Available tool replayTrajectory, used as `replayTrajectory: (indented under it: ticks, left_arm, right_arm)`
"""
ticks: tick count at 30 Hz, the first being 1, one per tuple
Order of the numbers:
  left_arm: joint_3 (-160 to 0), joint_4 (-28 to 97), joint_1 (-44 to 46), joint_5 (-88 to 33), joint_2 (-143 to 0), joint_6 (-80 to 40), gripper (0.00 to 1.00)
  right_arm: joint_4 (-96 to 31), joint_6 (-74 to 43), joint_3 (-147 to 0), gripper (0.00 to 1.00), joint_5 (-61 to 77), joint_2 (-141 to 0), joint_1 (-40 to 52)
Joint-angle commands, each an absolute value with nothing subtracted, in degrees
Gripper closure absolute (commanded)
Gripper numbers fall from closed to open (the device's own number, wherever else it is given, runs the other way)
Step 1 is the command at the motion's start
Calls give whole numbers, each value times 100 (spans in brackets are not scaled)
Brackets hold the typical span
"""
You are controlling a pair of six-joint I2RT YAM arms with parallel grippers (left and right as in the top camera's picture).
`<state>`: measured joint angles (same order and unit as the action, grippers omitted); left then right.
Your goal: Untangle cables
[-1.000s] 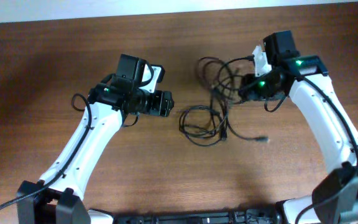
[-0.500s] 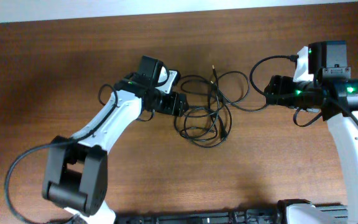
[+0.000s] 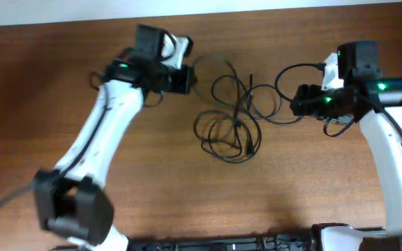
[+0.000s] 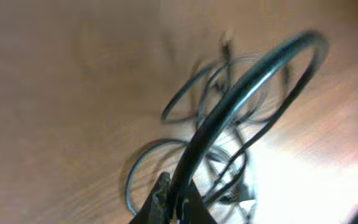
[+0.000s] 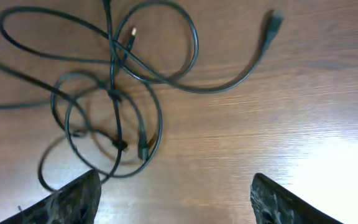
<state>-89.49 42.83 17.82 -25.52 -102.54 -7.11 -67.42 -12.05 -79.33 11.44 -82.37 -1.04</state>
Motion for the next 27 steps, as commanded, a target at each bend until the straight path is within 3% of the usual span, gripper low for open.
replayTrajectory:
  ticks: [1, 7, 11, 15, 23, 27]
  left_arm:
    - [-9338, 4359, 1577, -3732, -9161, -681, 100]
    - [-9338, 4379, 1295, -4644, -8154, -679, 100]
    - [-9338, 4219, 1295, -4766, -7913, -617, 100]
    - [-9336, 4233, 1306, -4633, -7937, -624, 100]
    - [-9336, 4294, 1334, -4510, -7937, -615, 100]
    - [-9336, 4198, 1334, -4368, -7937, -617, 100]
  right_arm:
    - [-6825, -928, -7968, 24, 1763, -8357, 54]
    - [-6803, -797, -7470, 23, 2550, -8340, 491]
    - [-6567, 858, -7290, 22, 3874, -8309, 1131]
    - [-5948, 692, -7293, 20, 3817, -8296, 1649]
    - [-5321, 86, -7419, 20, 2322, -7988, 1649]
    - [-4952, 172, -7422, 17, 2394, -7607, 1780]
